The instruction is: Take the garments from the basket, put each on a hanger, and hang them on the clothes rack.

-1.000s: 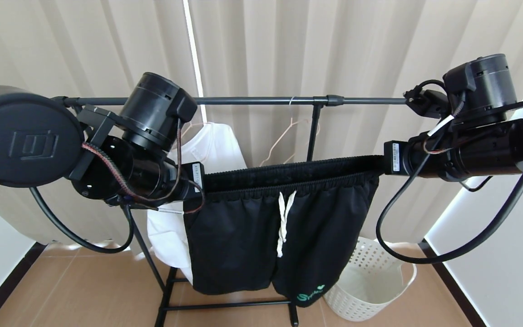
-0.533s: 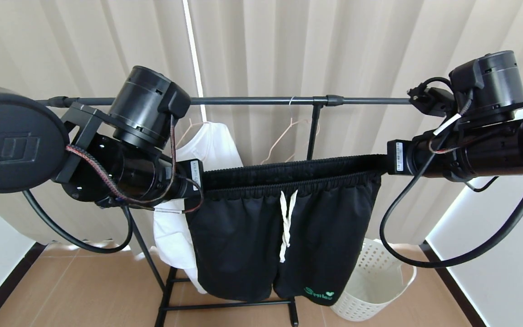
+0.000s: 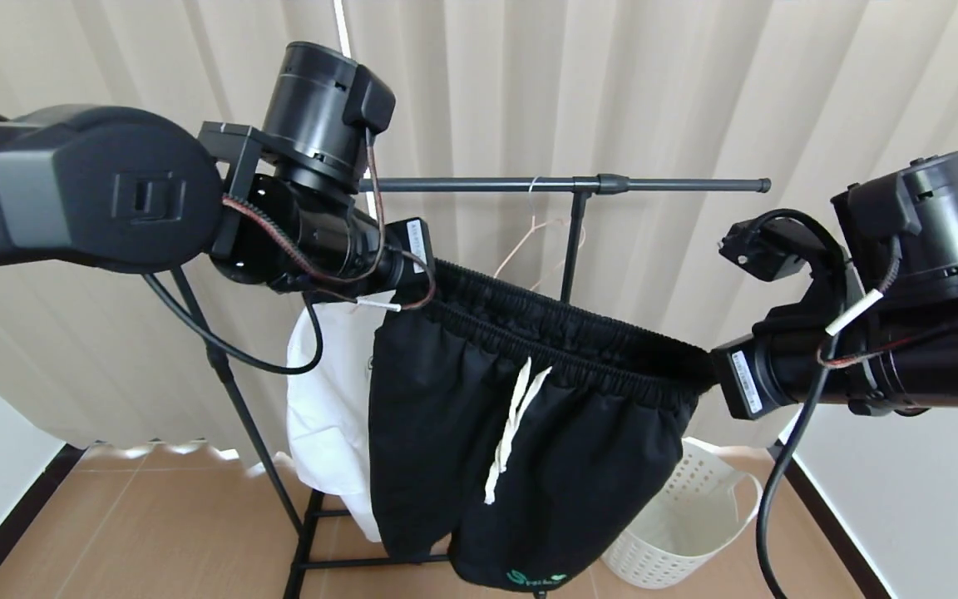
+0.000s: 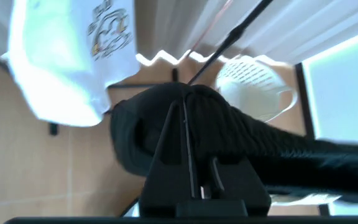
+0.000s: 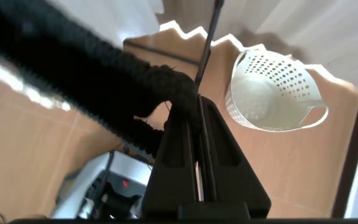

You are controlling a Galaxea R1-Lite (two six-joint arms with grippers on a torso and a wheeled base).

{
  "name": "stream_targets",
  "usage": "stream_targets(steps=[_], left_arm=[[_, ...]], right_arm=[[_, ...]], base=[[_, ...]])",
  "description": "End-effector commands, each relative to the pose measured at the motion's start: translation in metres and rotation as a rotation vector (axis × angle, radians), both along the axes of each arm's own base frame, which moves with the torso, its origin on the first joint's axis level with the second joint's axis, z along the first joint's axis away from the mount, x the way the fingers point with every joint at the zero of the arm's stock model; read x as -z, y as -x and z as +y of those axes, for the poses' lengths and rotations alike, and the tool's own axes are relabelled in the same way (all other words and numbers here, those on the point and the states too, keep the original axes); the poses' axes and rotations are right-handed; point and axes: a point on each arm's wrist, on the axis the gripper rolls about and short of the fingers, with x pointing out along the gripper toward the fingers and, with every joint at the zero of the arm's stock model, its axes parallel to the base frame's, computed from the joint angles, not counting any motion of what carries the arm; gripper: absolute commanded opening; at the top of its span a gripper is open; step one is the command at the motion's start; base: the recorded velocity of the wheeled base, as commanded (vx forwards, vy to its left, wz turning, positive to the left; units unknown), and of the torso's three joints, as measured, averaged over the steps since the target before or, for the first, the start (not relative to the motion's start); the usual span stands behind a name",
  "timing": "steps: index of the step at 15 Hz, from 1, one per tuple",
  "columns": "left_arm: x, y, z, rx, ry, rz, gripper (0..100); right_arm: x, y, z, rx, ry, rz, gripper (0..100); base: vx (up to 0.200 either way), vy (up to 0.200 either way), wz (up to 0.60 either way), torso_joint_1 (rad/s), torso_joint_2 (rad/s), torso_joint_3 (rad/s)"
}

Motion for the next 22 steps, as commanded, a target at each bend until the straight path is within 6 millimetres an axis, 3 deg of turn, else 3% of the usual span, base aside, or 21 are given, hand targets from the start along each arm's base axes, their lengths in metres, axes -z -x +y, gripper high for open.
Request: stream_targets(steps=[1, 4, 7, 12, 22], left_arm=[[0.006, -0.035, -0.023, 0.031, 0.035, -0.017, 0], [0.003, -0.052, -0.034, 0.038, 0.069, -0.054, 0], [-0.001, -0.056, -0.034, 0.092, 0.123, -0.063, 0], [-0.003, -0.059, -0.034, 0.116, 0.153, -0.082, 0], [-0.002, -0.058, -0.035, 0.12, 0.157, -0.077, 0]], right_arm=[[-0.002, 0.035, 0.012, -0.159, -0.007, -0.008, 0], [0.0, 0.056, 0.035, -0.317, -0.032, 0.019, 0], [0.005, 0.075, 0.057, -0.413, -0.087, 0.083, 0], [0.013, 0.076, 0.1, -0.401, -0.252, 0.13, 0], [0.012, 0.078, 0.102, -0.38, -0.296, 0.132, 0]], base=[[0.0, 0.0, 0.0, 0.0, 0.0, 0.0], [0.0, 0.0, 0.0, 0.0, 0.0, 0.0], [0.0, 0.0, 0.0, 0.0, 0.0, 0.0], [0.0, 0.0, 0.0, 0.0, 0.0, 0.0], [0.0, 0.0, 0.0, 0.0, 0.0, 0.0]])
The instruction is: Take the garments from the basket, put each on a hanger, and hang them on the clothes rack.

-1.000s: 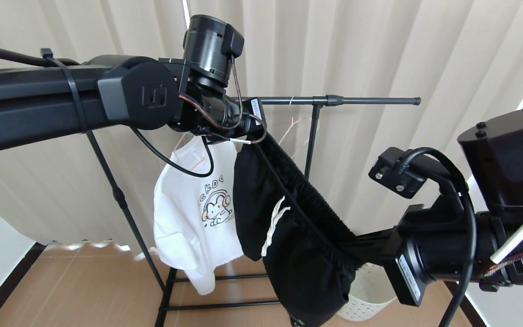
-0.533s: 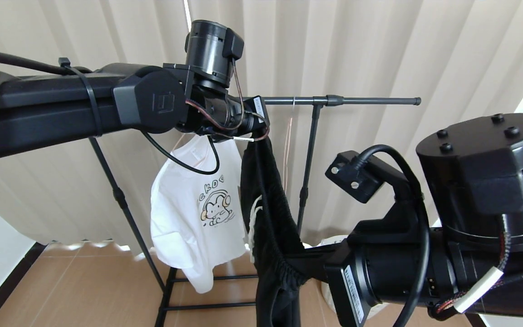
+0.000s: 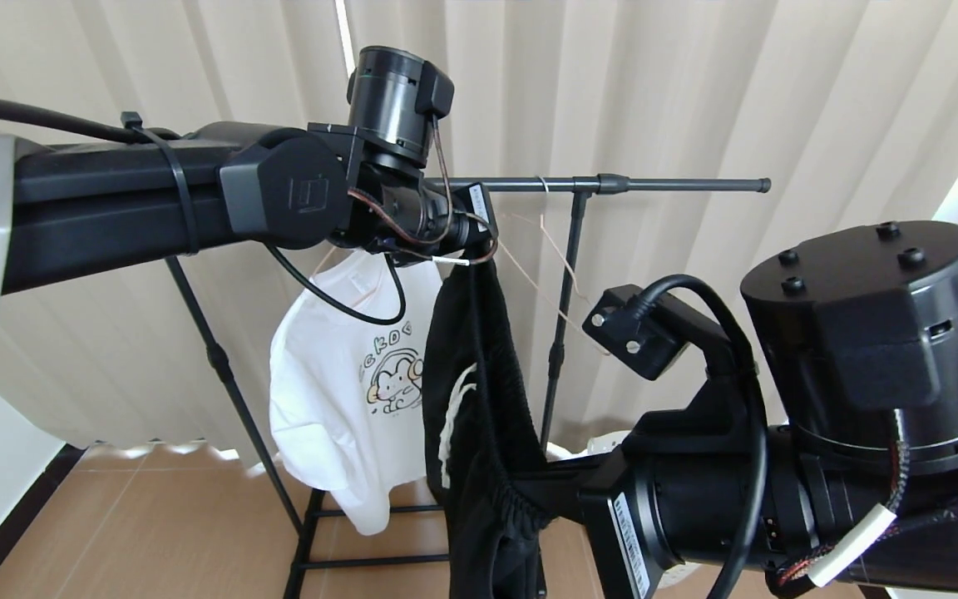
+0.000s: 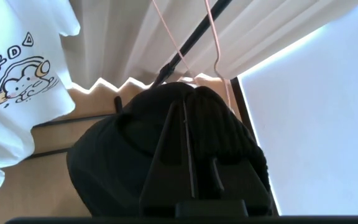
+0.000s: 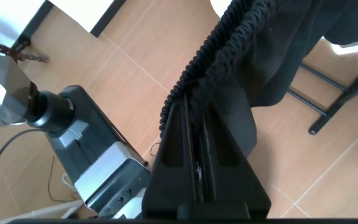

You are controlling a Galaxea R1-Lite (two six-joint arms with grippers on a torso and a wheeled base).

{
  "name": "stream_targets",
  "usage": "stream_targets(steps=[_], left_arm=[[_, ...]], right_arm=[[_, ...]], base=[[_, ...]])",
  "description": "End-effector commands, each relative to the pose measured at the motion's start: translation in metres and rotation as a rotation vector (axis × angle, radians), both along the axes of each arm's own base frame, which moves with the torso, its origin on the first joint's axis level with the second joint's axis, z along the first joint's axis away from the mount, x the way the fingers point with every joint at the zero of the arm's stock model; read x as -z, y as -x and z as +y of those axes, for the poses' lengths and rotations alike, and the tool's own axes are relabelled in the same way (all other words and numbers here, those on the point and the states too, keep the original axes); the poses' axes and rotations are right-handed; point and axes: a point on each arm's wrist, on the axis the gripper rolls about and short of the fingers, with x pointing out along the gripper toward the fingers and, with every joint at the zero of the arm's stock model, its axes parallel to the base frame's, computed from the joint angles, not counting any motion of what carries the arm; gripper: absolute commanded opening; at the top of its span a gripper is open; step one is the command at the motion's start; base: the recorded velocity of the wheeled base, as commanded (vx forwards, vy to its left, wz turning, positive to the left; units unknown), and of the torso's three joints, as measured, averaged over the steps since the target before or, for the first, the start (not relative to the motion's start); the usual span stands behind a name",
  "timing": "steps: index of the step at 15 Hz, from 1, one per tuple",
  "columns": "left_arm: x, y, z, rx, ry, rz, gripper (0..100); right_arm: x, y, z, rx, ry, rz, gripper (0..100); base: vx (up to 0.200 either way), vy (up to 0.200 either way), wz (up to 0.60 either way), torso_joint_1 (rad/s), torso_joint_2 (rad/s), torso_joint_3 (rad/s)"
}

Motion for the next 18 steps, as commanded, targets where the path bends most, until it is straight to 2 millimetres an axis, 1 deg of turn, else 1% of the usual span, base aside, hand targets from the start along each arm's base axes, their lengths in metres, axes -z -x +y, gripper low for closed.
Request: stream_targets(steps=[1, 2, 3, 5, 6, 7, 8, 9, 10, 11, 14, 15, 16, 17, 18], left_arm=[[-0.001, 0.001, 0.004, -0.007, -0.008, 0.011, 0], [-0.001, 0.002, 0.004, -0.006, -0.011, 0.013, 0], [-0.011, 0.013, 0.013, -0.011, -0.034, 0.041, 0], [-0.016, 0.023, 0.02, -0.013, -0.063, 0.077, 0], [-0.019, 0.035, 0.028, -0.011, -0.106, 0.132, 0], [-0.018, 0.035, 0.028, -0.011, -0.109, 0.136, 0], [-0.015, 0.044, 0.034, -0.021, -0.163, 0.207, 0], [-0.015, 0.05, 0.037, -0.023, -0.186, 0.236, 0], [-0.013, 0.056, 0.039, -0.016, -0.214, 0.272, 0], [-0.014, 0.063, 0.043, -0.013, -0.233, 0.301, 0], [0.002, 0.096, 0.045, 0.031, -0.305, 0.404, 0], [0.008, 0.105, 0.044, 0.052, -0.323, 0.421, 0], [0.008, 0.105, 0.044, 0.052, -0.323, 0.421, 0], [0.031, 0.129, 0.036, 0.12, -0.37, 0.449, 0], [0.038, 0.136, 0.032, 0.142, -0.383, 0.456, 0]], right_arm=[[0.004, -0.001, -0.005, -0.005, 0.056, -0.002, 0], [0.004, -0.002, -0.006, -0.006, 0.068, -0.003, 0], [0.008, -0.022, -0.026, 0.061, 0.168, -0.048, 0], [0.01, -0.036, -0.037, 0.154, 0.219, -0.082, 0], [0.011, -0.054, -0.048, 0.236, 0.243, -0.096, 0], [0.011, -0.055, -0.048, 0.24, 0.244, -0.096, 0], [0.013, -0.082, -0.062, 0.333, 0.26, -0.087, 0], [0.015, -0.097, -0.067, 0.379, 0.264, -0.081, 0], [0.017, -0.113, -0.065, 0.413, 0.264, -0.079, 0], [0.02, -0.125, -0.059, 0.44, 0.24, -0.074, 0], [0.022, -0.16, -0.036, 0.574, 0.078, -0.03, 0], [0.02, -0.168, -0.03, 0.613, 0.035, -0.021, 0], [0.02, -0.168, -0.03, 0.613, 0.035, -0.021, 0], [0.012, -0.188, -0.016, 0.705, -0.103, 0.018, 0], [0.009, -0.193, -0.014, 0.724, -0.145, 0.027, 0]], base=[[0.0, 0.0, 0.0, 0.0, 0.0, 0.0], [0.0, 0.0, 0.0, 0.0, 0.0, 0.0], [0.0, 0.0, 0.0, 0.0, 0.0, 0.0], [0.0, 0.0, 0.0, 0.0, 0.0, 0.0], [0.0, 0.0, 0.0, 0.0, 0.0, 0.0], [0.0, 0.0, 0.0, 0.0, 0.0, 0.0], [0.0, 0.0, 0.0, 0.0, 0.0, 0.0], [0.0, 0.0, 0.0, 0.0, 0.0, 0.0], [0.0, 0.0, 0.0, 0.0, 0.0, 0.0], [0.0, 0.0, 0.0, 0.0, 0.0, 0.0], [0.0, 0.0, 0.0, 0.0, 0.0, 0.0], [0.0, 0.0, 0.0, 0.0, 0.0, 0.0], [0.0, 0.0, 0.0, 0.0, 0.0, 0.0], [0.0, 0.0, 0.0, 0.0, 0.0, 0.0], [0.0, 0.0, 0.0, 0.0, 0.0, 0.0]])
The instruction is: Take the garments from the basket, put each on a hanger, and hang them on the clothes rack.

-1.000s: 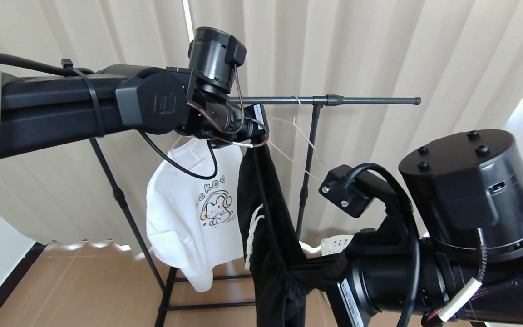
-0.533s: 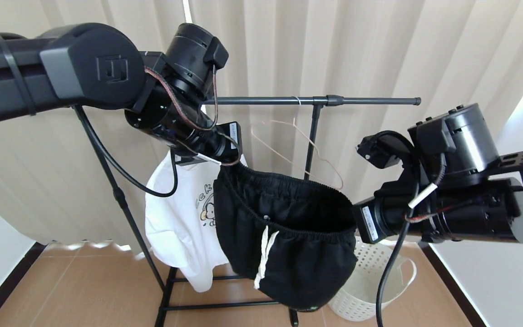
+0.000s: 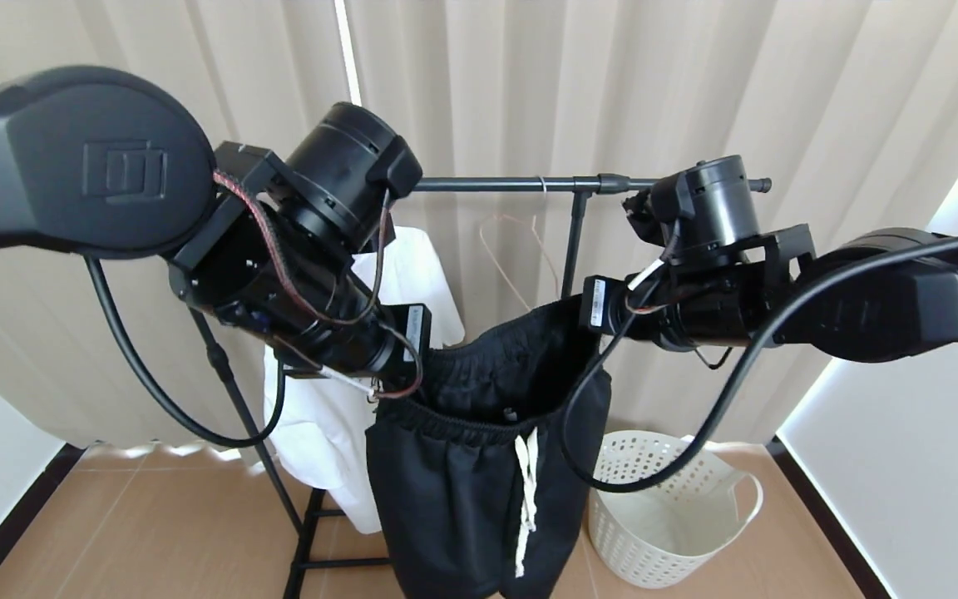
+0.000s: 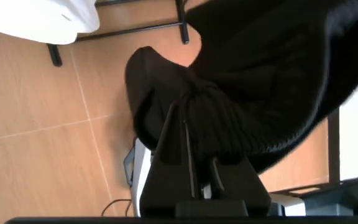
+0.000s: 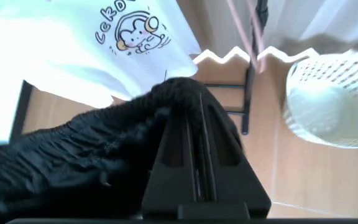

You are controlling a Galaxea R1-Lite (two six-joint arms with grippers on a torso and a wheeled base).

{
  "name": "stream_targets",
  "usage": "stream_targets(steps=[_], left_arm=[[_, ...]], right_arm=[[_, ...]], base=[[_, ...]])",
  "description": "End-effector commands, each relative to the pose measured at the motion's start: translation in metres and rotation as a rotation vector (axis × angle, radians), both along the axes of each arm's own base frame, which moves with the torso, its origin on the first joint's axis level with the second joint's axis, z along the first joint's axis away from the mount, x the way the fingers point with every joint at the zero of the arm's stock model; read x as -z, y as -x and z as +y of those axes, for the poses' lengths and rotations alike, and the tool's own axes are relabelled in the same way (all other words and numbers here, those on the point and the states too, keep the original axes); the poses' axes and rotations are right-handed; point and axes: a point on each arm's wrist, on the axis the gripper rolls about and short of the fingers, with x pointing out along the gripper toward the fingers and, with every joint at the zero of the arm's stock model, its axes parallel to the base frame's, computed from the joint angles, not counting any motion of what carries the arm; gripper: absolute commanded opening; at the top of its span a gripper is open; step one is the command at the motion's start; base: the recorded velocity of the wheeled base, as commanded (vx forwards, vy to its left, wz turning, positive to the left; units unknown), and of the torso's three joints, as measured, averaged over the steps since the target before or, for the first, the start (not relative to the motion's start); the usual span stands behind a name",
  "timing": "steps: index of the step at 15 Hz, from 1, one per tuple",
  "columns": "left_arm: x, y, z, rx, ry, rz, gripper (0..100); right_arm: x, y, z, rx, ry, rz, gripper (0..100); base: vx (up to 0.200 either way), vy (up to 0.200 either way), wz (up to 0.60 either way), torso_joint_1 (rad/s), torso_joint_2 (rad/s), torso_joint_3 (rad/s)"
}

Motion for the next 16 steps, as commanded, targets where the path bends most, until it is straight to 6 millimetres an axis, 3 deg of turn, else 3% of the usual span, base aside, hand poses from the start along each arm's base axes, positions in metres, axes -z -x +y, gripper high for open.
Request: stream_targets(steps=[1, 3, 5, 9, 16], left_arm=[[0.025, 0.039, -0.009, 0.105, -0.039, 0.044, 0], [0.041, 0.068, -0.024, 0.215, -0.045, 0.051, 0], [0.051, 0.083, -0.037, 0.284, -0.037, 0.041, 0], [0.054, 0.097, -0.057, 0.361, 0.036, -0.021, 0], [0.062, 0.108, -0.058, 0.369, 0.026, 0.006, 0]], right_arm=[[0.0, -0.03, 0.019, 0.078, -0.141, 0.001, 0], [-0.012, -0.04, 0.026, 0.135, -0.279, -0.006, 0], [-0.022, -0.037, 0.033, 0.146, -0.362, -0.007, 0], [-0.033, -0.033, 0.038, 0.144, -0.416, -0.016, 0], [-0.042, -0.034, 0.032, 0.164, -0.456, -0.032, 0]], base=[[0.0, 0.0, 0.0, 0.0, 0.0, 0.0], [0.0, 0.0, 0.0, 0.0, 0.0, 0.0], [0.0, 0.0, 0.0, 0.0, 0.0, 0.0], [0.0, 0.0, 0.0, 0.0, 0.0, 0.0], [0.0, 0.0, 0.0, 0.0, 0.0, 0.0]])
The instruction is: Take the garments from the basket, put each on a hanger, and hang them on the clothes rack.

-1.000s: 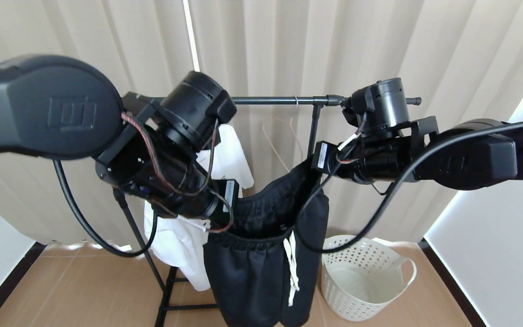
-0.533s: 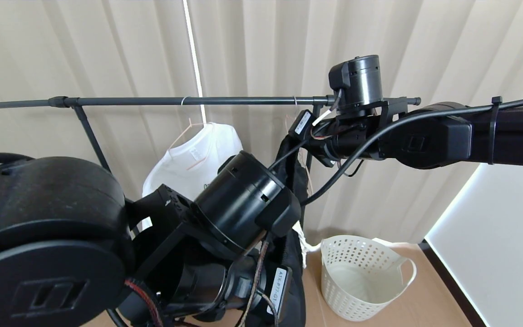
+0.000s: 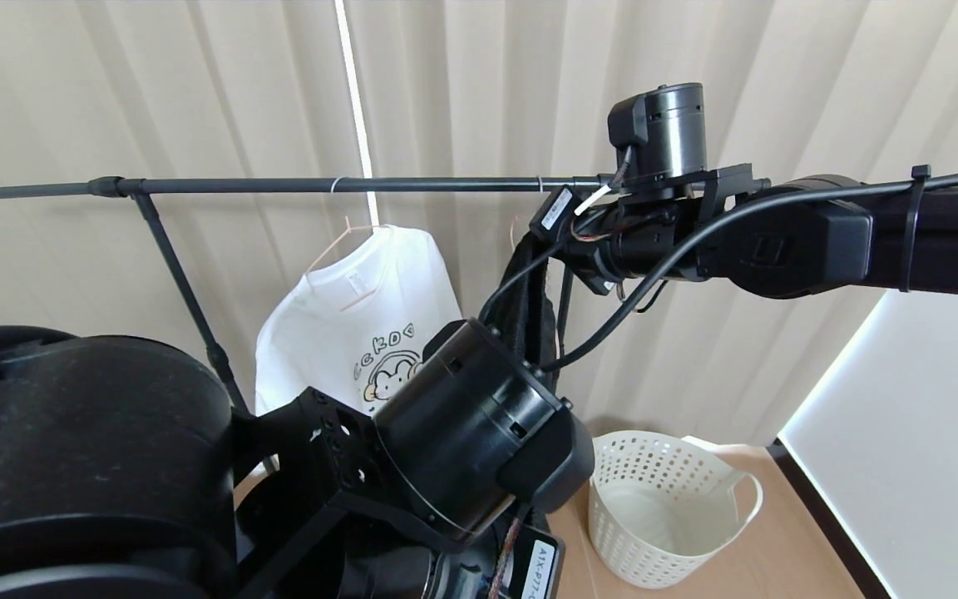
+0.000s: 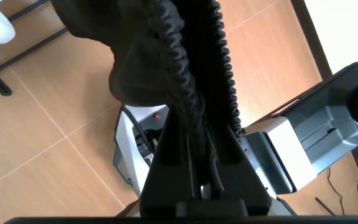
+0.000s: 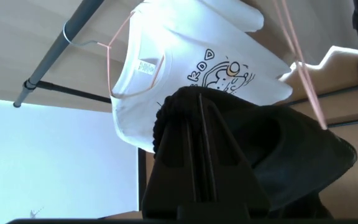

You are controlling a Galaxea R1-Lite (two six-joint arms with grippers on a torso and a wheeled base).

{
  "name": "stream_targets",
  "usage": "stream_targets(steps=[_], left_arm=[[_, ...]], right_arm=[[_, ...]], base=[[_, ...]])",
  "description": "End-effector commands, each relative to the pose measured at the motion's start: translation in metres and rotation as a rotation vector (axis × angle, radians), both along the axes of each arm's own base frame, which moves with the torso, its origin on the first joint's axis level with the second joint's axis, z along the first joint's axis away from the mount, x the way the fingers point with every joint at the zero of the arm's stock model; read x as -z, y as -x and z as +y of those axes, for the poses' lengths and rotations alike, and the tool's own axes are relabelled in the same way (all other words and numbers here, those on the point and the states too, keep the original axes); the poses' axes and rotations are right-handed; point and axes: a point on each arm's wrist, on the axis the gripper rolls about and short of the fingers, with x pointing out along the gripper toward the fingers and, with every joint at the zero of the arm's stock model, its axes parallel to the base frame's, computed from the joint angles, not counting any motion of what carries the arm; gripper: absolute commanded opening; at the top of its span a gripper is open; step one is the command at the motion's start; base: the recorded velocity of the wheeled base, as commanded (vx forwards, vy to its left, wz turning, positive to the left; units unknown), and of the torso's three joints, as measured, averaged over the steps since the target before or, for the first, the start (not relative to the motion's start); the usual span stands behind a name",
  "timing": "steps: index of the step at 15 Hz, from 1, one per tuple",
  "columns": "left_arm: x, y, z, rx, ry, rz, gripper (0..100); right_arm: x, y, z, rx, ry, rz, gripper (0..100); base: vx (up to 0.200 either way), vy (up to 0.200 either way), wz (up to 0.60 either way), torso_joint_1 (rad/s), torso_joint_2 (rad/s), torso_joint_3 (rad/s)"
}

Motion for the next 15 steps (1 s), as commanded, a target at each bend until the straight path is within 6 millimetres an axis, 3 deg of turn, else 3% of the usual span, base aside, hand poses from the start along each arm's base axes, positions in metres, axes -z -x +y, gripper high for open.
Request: stream_targets(steps=[1, 5, 8, 12, 15], left_arm=[[0.005, 0.002, 0.004, 0.0, -0.02, 0.011, 0], [-0.005, -0.004, 0.018, -0.045, 0.009, -0.01, 0], [-0.016, -0.017, 0.037, -0.121, 0.043, -0.035, 0], [-0.027, -0.052, 0.063, -0.272, 0.069, -0.066, 0], [-0.037, -0.101, 0.071, -0.397, 0.099, -0.106, 0]], right_arm=[[-0.005, 0.001, -0.004, 0.006, -0.007, -0.011, 0], [-0.003, 0.0, -0.01, 0.021, 0.016, 0.005, 0], [0.005, 0.01, -0.021, -0.004, 0.151, 0.045, 0], [-0.003, 0.036, -0.04, -0.067, 0.29, -0.002, 0], [-0.01, 0.059, -0.054, -0.113, 0.395, -0.036, 0]], base=[[0.0, 0.0, 0.0, 0.0, 0.0, 0.0], [0.0, 0.0, 0.0, 0.0, 0.0, 0.0], [0.0, 0.0, 0.0, 0.0, 0.0, 0.0], [0.0, 0.0, 0.0, 0.0, 0.0, 0.0], [0.0, 0.0, 0.0, 0.0, 0.0, 0.0]])
